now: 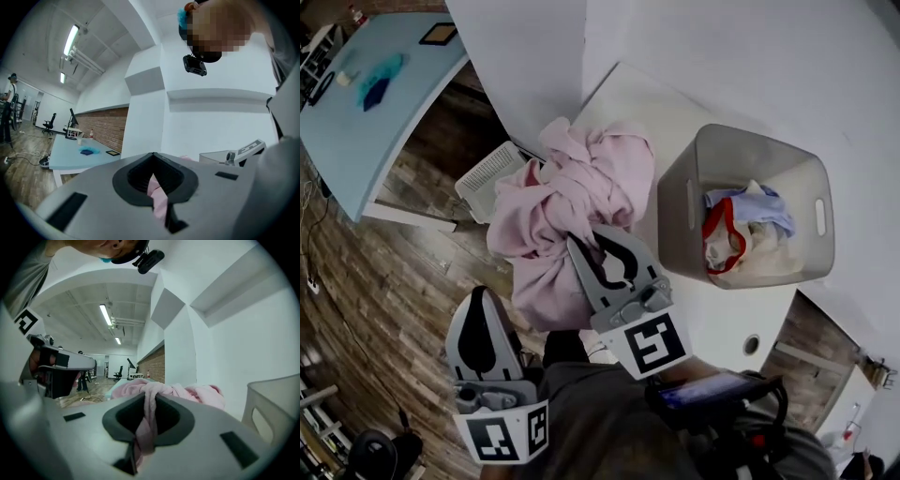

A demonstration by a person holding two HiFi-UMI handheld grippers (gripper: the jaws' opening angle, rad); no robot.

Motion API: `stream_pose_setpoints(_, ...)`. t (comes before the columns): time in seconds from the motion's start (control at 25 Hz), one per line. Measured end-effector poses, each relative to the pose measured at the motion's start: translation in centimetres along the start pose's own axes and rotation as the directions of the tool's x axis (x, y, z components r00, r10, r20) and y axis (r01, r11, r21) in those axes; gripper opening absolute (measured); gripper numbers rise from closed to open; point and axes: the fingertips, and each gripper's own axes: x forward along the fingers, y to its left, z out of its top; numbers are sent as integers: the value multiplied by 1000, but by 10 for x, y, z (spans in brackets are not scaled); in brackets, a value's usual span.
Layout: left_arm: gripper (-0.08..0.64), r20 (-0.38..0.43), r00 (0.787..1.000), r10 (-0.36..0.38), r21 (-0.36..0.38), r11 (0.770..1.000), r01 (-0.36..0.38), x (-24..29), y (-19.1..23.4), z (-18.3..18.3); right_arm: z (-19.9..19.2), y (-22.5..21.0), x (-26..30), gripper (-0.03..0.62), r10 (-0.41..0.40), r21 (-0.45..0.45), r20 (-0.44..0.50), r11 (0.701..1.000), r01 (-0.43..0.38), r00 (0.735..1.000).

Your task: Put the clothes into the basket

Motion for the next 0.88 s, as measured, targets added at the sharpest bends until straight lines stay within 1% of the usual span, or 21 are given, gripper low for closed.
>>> stream_pose_setpoints(0.12, 8, 58, 998, 15, -7, 1000, -14, -11, -9, 19, 31, -3, -7, 52, 21, 18, 58, 1000, -22, 998)
stream_pose_setpoints(0.24, 8, 116, 993, 17, 2, 1000, -18, -22, -26, 37, 64, -10, -23, 52, 33, 16, 121, 999, -35, 992)
stream_pose_setpoints(0.36, 8, 154, 988, 8, 4, 1000, -9, -28, -43, 50, 97, -23, -42, 52, 29, 15, 174, 999, -32, 984)
stream_pose_setpoints(0.48, 8, 185, 983, -14, 8, 1000, 13, -26, -64, 63, 127, -43, -66, 54, 5, 17, 226, 1000, -9, 974)
stream_pose_setpoints(0.6, 8, 203, 978, -55, 18, 998, 53, -18, -95, 70, 146, -77, -99, 54, -45, 6, 263, 999, 45, 964)
stream_pose_setpoints(0.72, 8, 202, 973, -116, 32, 993, 112, -7, -143, 69, 151, -126, -142, 54, -121, -6, 279, 992, 128, 953)
stream_pose_setpoints(0.76, 8, 199, 970, -138, 35, 990, 134, -4, -152, 70, 152, -136, -152, 54, -150, -4, 277, 988, 157, 949)
stream_pose_setpoints(0.8, 8, 198, 967, -161, 37, 987, 156, -3, -155, 71, 153, -140, -157, 54, -178, -2, 273, 983, 185, 945)
stream_pose_setpoints(0.88, 8, 194, 960, -202, 38, 979, 199, -1, -147, 76, 153, -141, -158, 55, -233, 3, 257, 971, 241, 938)
